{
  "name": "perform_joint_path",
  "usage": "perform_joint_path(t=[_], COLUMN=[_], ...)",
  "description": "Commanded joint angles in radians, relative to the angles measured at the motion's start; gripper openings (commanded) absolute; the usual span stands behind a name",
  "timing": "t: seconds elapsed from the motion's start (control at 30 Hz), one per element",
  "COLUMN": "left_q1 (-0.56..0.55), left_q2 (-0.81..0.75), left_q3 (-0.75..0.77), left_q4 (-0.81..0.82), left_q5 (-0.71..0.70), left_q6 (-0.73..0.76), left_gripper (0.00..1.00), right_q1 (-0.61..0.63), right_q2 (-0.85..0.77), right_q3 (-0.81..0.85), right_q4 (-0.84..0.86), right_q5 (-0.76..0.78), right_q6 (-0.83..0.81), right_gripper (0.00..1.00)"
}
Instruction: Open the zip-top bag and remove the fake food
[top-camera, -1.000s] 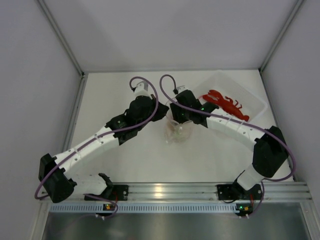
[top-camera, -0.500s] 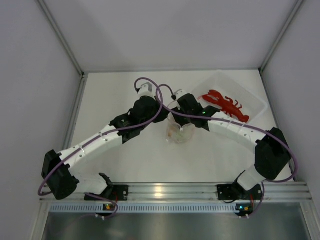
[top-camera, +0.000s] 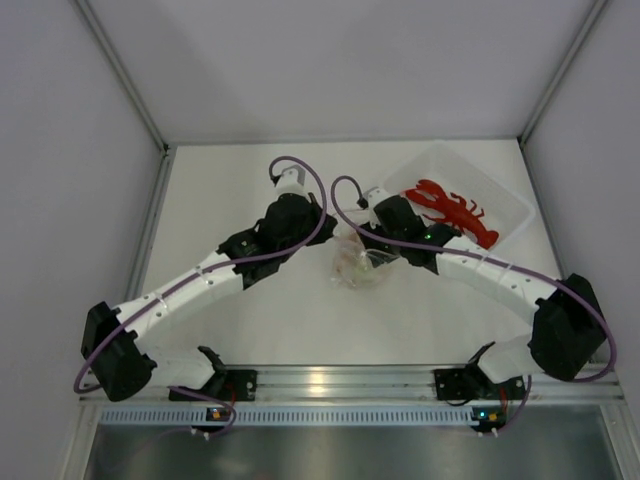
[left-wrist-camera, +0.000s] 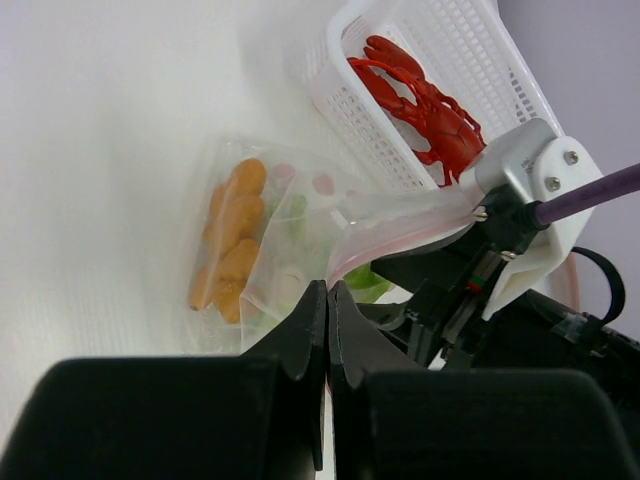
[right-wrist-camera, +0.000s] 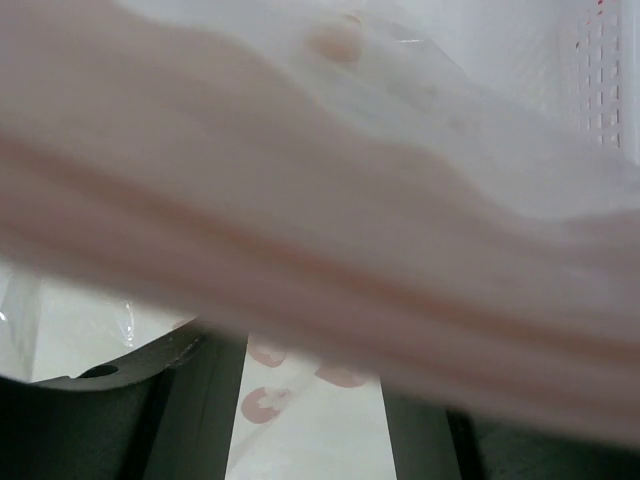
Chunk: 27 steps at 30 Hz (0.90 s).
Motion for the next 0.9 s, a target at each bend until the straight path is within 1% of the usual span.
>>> perform_joint_path(t=[0.0, 0.1, 0.27, 0.37, 0.5, 0.6, 0.63, 0.7, 0.77, 0.8, 0.87], left_q1=[0.006, 0.006, 0.007, 0.007, 0.010, 0.012, 0.014, 0.014, 0.014, 0.014, 0.014], left_q2=[-0.034, -0.011, 0.045, 0.062, 0.056, 0.050, 0.044, 0.039, 0.042, 0.045, 0.048], left_q3=[0.015, 0.053, 0.098, 0.108, 0.098, 0.093, 0.088, 0.082, 0.088, 0.088, 0.091], left_q4=[0.032, 0.032, 0.030, 0.028, 0.030, 0.030, 0.030, 0.030, 0.030, 0.030, 0.032], left_q5=[-0.029, 0.042, 0.174, 0.179, 0.140, 0.114, 0.094, 0.077, 0.082, 0.093, 0.102], left_q6=[0.097, 0.186, 0.281, 0.300, 0.291, 0.283, 0.279, 0.275, 0.283, 0.285, 0.283], left_gripper=[0.00, 0.00, 0.00, 0.00, 0.00, 0.00, 0.00, 0.00, 0.00, 0.00, 0.00], right_q1=[-0.067, -0.075, -0.058, -0.044, -0.042, -0.044, -0.041, -0.039, -0.039, -0.039, -0.038], right_q2=[-0.093, -0.133, -0.153, -0.177, -0.165, -0.145, -0.145, -0.151, -0.153, -0.156, -0.161], right_q3=[-0.047, -0.086, -0.130, -0.161, -0.189, -0.210, -0.233, -0.261, -0.281, -0.288, -0.293], right_q4=[0.030, 0.042, 0.076, 0.126, 0.161, 0.166, 0.175, 0.221, 0.235, 0.247, 0.261], right_q5=[-0.078, -0.145, -0.141, -0.090, -0.023, -0.018, -0.007, -0.001, 0.026, 0.045, 0.054], right_q6=[0.001, -0.020, -0.056, -0.080, -0.079, -0.064, -0.057, -0.056, -0.048, -0.050, -0.042], right_gripper=[0.53, 0.53, 0.61, 0.62, 0.63, 0.61, 0.59, 0.57, 0.52, 0.47, 0.43])
